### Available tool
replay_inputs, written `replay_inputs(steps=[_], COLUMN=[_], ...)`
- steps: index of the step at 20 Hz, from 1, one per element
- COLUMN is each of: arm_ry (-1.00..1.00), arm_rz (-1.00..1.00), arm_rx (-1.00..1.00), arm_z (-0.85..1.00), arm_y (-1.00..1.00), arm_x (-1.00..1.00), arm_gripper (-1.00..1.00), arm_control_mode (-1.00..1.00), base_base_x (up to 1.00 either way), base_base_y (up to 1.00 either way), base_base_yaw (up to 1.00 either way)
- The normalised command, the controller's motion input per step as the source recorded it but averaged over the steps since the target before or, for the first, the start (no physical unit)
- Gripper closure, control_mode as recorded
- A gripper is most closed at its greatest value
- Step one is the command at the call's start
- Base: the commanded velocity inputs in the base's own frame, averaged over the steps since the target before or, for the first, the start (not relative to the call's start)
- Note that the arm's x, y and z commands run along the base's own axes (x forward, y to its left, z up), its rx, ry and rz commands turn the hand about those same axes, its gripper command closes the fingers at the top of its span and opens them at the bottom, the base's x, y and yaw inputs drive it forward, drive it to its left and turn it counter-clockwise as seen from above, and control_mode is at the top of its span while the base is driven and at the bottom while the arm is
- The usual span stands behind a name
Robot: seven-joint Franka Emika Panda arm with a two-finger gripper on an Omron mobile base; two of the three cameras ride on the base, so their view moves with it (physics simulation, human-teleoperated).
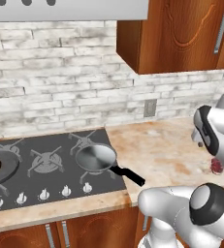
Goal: Place both pans onto different burners. Then place the sweet potato and the steak on different pans.
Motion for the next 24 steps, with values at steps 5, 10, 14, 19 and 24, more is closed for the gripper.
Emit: replay_inputs(steps=[5, 10, 14, 19, 24], arm_ry=[0.0, 0.0, 0.0, 0.0, 0.0], arm_rz=[-0.03, -0.02, -0.02, -0.01, -0.02], arm_rx=[0.0, 0.0, 0.0, 0.0, 0.0], arm_z=[-0.14, -0.15, -0.19, -0.21, -0.18], arm_y=[-0.4, -0.31, -0.29, -0.25, -0.13], arm_x=[0.0, 0.0, -0.01, -0.07, -0.09], arm_gripper=[-1.0, -1.0, -1.0, -1.0, -1.0], arm_control_mode=[-1.0, -1.0, -1.0, -1.0, -1.0], base_base_x=[0.0, 0.0, 0.0, 0.0, 0.0], base_base_y=[0.0, 0.0, 0.0, 0.0, 0.0], base_base_yaw=[0.0, 0.0, 0.0, 0.0, 0.0])
